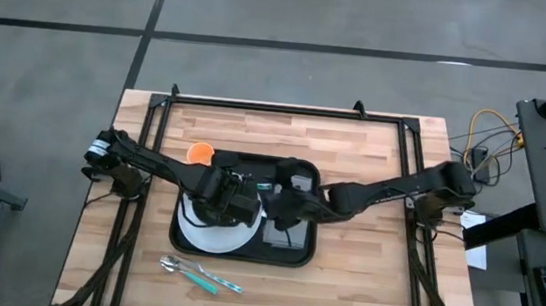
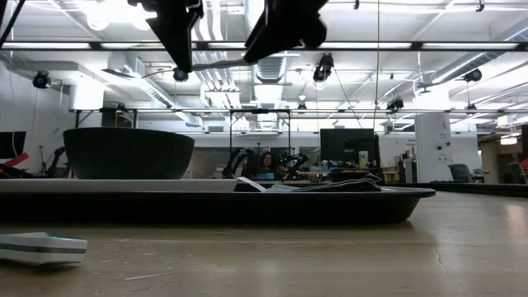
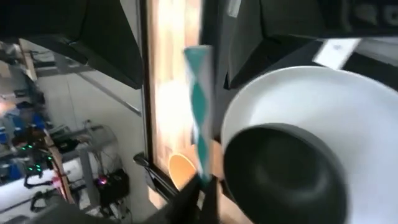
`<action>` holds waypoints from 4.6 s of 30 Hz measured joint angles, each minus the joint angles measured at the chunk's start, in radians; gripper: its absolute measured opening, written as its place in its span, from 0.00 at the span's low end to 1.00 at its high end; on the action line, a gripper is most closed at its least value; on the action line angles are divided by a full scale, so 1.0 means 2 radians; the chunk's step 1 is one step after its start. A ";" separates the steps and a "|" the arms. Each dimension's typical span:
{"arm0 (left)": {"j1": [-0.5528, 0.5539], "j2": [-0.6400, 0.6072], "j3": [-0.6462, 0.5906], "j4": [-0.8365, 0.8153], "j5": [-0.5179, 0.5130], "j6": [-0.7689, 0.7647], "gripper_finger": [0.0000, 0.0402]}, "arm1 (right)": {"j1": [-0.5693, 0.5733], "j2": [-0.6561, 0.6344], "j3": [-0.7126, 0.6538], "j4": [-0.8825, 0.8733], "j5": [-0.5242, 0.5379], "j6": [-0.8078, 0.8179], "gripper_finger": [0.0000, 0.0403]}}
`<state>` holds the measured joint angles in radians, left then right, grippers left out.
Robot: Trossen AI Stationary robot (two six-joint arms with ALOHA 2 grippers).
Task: Set up tray
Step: Put the green fork on the gray napkin
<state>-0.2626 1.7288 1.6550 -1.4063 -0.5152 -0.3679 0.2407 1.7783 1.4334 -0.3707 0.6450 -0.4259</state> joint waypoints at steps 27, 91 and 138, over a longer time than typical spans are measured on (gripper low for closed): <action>-0.004 0.000 0.000 0.009 0.002 0.007 0.01 | -0.016 0.018 0.001 0.000 -0.041 -0.009 0.39; -0.023 -0.361 -0.362 0.602 -0.023 0.250 0.31 | -0.028 -0.058 -0.064 -0.232 0.033 0.376 0.11; -0.046 -0.728 -0.786 0.891 0.195 0.310 0.31 | 0.073 0.069 -0.042 -0.310 0.028 1.047 0.11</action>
<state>-0.3551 0.2722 0.0838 0.3766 -0.1260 0.2525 0.3861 1.9154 1.3487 -0.9910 0.7000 1.6681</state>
